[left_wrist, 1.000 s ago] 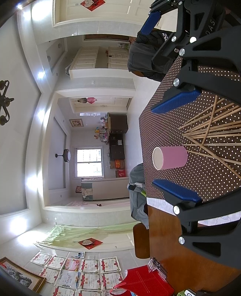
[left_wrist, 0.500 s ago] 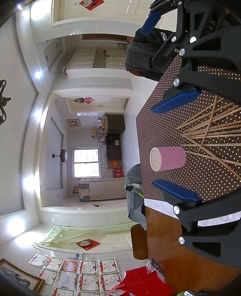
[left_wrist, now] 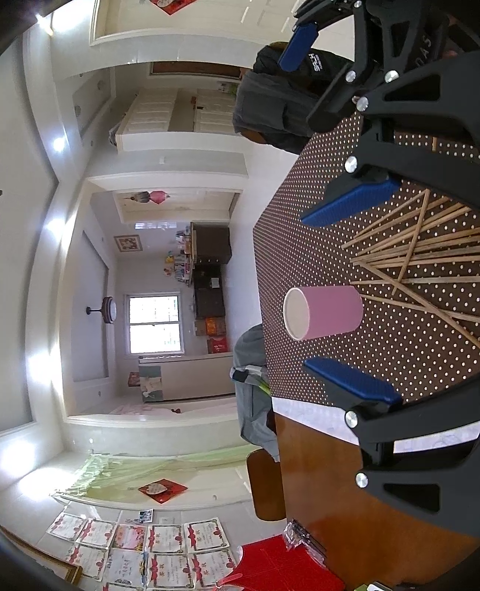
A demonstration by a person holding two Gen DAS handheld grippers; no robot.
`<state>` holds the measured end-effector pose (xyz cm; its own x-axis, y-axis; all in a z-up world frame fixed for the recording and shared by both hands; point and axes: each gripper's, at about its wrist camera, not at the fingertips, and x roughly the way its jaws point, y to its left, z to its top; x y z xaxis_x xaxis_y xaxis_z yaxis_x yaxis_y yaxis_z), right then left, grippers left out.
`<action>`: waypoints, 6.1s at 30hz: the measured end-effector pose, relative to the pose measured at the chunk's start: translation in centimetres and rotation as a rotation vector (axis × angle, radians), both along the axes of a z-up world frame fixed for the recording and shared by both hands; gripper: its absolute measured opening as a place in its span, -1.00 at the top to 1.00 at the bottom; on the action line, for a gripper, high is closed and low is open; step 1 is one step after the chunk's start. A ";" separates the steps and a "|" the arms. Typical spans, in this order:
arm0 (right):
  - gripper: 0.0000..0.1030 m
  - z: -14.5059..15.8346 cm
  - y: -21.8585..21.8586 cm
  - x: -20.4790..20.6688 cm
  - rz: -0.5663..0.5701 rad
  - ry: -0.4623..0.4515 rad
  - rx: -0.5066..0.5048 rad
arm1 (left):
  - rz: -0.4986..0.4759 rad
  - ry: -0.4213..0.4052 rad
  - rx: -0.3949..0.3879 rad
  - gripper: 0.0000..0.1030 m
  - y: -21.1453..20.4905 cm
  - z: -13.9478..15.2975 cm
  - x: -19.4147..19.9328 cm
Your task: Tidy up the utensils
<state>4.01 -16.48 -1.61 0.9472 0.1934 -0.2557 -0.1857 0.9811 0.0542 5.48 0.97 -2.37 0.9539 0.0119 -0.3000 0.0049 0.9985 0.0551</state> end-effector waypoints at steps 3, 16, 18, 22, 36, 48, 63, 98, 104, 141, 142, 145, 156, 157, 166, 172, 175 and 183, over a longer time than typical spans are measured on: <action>-0.88 -0.2 0.0 0.7 0.011 0.024 0.006 | -0.008 0.009 0.004 -0.41 -0.1 -0.2 0.7; -0.88 -2.4 -0.1 5.0 0.054 0.209 0.019 | -0.096 0.192 0.038 -0.41 0.5 -3.0 5.6; -0.88 -3.0 -0.3 5.8 0.075 0.251 0.010 | -0.101 0.243 0.046 -0.41 1.2 -3.9 6.6; -0.88 -4.5 -0.7 7.5 0.072 0.314 -0.059 | -0.118 0.385 0.028 -0.40 3.3 -6.1 8.7; -0.88 -9.7 -2.3 11.3 0.131 0.530 -0.143 | -0.187 0.647 0.056 -0.40 4.8 -11.8 10.8; -0.33 -10.6 0.7 11.5 0.257 0.582 -0.182 | -0.244 0.755 0.090 0.52 1.9 -13.6 12.2; 0.39 -11.9 7.7 11.4 0.515 0.691 -0.396 | -0.183 0.708 0.003 0.88 3.3 -11.5 11.2; 0.88 -5.3 2.6 16.4 0.524 0.514 0.100 | -0.295 0.153 -0.369 0.88 4.4 -2.7 8.4; 0.88 -1.9 3.7 18.7 0.532 0.351 0.242 | -0.266 0.046 -0.366 0.88 4.6 -0.7 10.5; 0.87 -1.3 11.3 27.9 0.371 0.006 0.357 | -0.048 -0.175 -0.324 0.88 8.3 -0.7 20.1; 0.87 -1.6 11.2 27.8 0.370 0.010 0.355 | -0.049 -0.163 -0.324 0.88 8.2 -0.8 20.0; 0.87 -2.0 11.2 27.6 0.370 0.020 0.339 | -0.051 -0.134 -0.324 0.87 8.3 -1.1 19.7; 0.87 -2.7 10.3 25.4 0.363 0.054 0.293 | -0.049 -0.075 -0.292 0.48 8.0 -1.0 17.9; 0.87 -2.7 10.3 25.4 0.364 0.058 0.291 | -0.046 -0.067 -0.292 0.42 8.0 -1.0 17.7; 0.87 -3.5 10.0 24.2 0.354 0.112 0.264 | -0.033 -0.009 -0.253 0.20 7.8 -1.2 16.1; 0.86 -3.9 9.7 23.5 0.343 0.148 0.249 | -0.016 0.036 -0.230 0.13 7.9 -1.5 15.0; 0.83 -4.2 9.5 23.2 0.330 0.168 0.244 | -0.017 0.063 -0.221 0.12 7.9 -1.7 14.6; 0.21 -4.1 8.0 21.5 0.280 0.178 0.242 | -0.033 0.120 -0.185 0.00 7.4 -2.0 12.9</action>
